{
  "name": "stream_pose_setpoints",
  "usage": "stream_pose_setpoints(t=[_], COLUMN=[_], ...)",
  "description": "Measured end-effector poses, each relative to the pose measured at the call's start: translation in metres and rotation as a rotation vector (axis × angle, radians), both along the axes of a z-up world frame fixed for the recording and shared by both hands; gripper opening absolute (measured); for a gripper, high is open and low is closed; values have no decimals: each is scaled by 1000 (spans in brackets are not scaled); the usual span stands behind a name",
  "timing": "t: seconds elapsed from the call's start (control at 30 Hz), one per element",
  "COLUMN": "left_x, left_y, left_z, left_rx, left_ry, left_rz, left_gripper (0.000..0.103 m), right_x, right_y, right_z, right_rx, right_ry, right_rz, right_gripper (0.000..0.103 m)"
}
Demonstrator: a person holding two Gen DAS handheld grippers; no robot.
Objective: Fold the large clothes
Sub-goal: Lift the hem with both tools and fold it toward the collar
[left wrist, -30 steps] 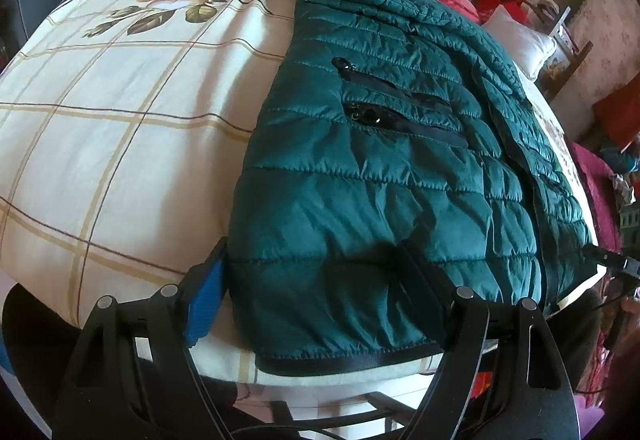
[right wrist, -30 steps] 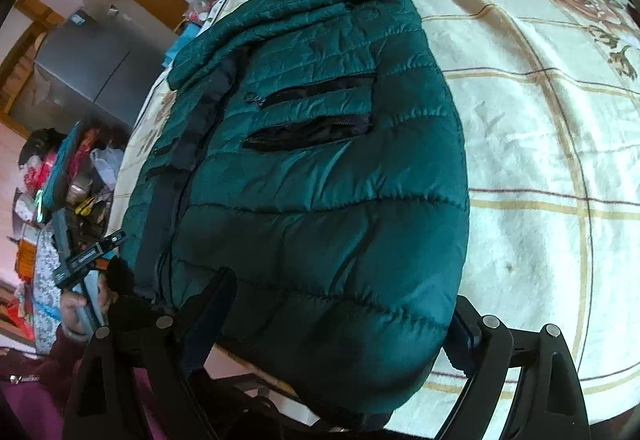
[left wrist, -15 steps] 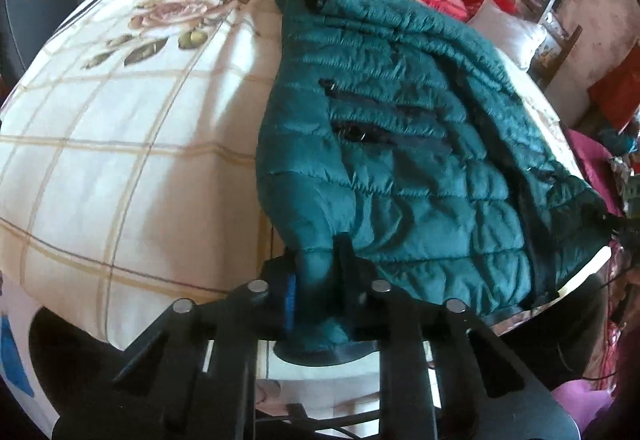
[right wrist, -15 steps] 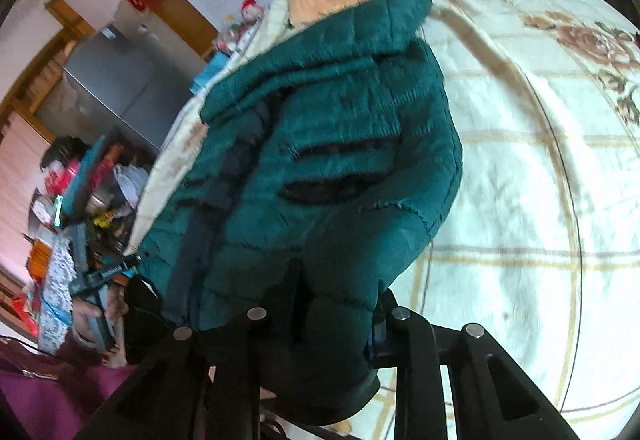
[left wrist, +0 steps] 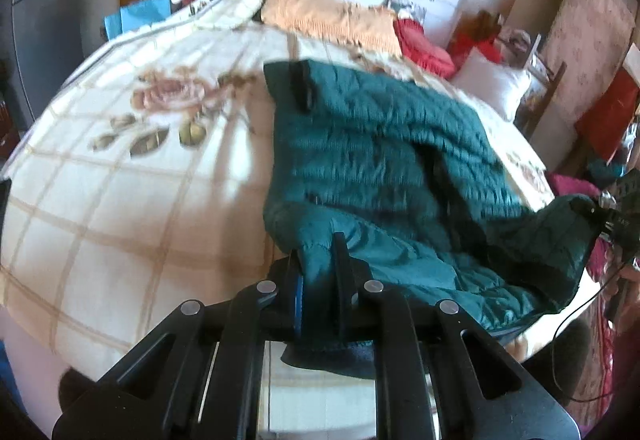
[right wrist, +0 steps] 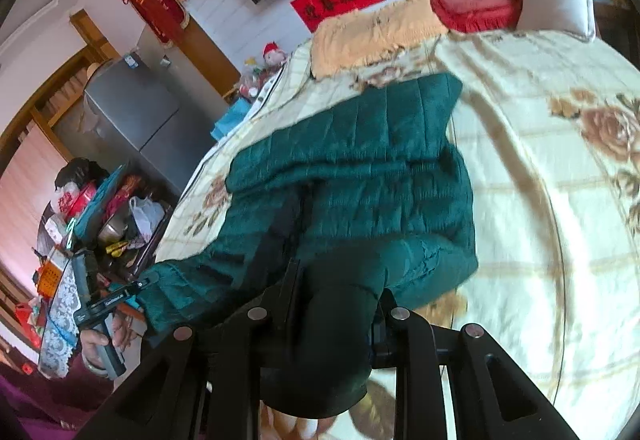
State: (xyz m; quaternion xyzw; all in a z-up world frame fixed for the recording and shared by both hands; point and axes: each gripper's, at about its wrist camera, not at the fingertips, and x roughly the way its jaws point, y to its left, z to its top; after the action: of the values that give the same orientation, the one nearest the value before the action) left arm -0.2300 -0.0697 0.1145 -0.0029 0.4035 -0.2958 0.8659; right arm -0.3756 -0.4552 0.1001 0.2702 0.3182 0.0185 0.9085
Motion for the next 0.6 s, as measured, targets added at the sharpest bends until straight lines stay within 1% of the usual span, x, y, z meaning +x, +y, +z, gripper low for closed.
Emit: stream_pose_setpoints(t=[0.13,0.27,0.47,0.6], left_x=[16,39,73,97], left_y=[-8,-22,-41,-59], left_z=[16,30,41,49], left_rx=[-19,-40,-65,-57], left_ry=[-46,-75,-106,-126], left_rz=[17,35,80,101], left_gripper=[11,11,11,11], right_x=[15,34,63,88], right_y=[-11,-25,-41,-52], right_z=[6,13,24,31], right_rx=[-5,-13,-30,-43], right_ry=[-11,-6,-5,3], right_rz=[-29,-59,-97,-129], right_gripper=[23,23,23,23])
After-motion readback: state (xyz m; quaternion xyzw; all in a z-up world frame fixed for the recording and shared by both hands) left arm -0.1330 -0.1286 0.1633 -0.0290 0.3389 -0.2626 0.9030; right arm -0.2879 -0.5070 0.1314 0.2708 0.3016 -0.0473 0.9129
